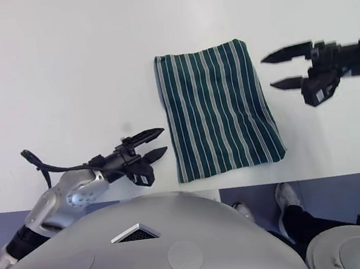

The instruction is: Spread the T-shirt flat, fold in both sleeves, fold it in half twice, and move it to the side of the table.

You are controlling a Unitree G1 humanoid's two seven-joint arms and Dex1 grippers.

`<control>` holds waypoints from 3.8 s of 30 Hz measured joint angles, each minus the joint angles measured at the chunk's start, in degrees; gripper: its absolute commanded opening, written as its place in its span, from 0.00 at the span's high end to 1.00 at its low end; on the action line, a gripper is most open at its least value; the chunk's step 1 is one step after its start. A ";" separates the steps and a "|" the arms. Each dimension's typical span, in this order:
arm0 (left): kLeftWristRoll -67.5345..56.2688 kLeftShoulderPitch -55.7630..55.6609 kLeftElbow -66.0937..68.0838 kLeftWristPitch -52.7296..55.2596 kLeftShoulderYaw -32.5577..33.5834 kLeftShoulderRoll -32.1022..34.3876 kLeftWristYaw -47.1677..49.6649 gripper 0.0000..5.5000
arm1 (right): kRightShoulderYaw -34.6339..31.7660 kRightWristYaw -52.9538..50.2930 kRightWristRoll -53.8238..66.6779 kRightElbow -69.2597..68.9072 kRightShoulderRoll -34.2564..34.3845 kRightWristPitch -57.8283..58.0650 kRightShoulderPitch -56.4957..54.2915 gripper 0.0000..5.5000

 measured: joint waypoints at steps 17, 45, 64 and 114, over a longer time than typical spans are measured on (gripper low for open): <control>0.26 -7.57 8.14 -7.97 -7.13 -3.39 -0.66 0.35 | -10.61 -28.37 -21.47 -19.13 -1.97 -0.22 26.57 0.19; 1.85 -20.83 6.97 -1.13 -12.45 -5.85 -19.12 0.91 | -4.06 -21.51 -10.07 -16.12 2.55 5.08 22.68 0.49; -4.13 -17.48 4.59 -0.71 -6.99 -0.62 -19.34 0.92 | 3.19 -13.73 -3.34 -9.52 3.56 4.41 17.93 0.93; -42.39 -16.28 -6.03 14.35 0.82 12.77 -47.20 0.96 | 13.00 34.90 54.60 -73.27 -11.87 64.36 30.20 0.94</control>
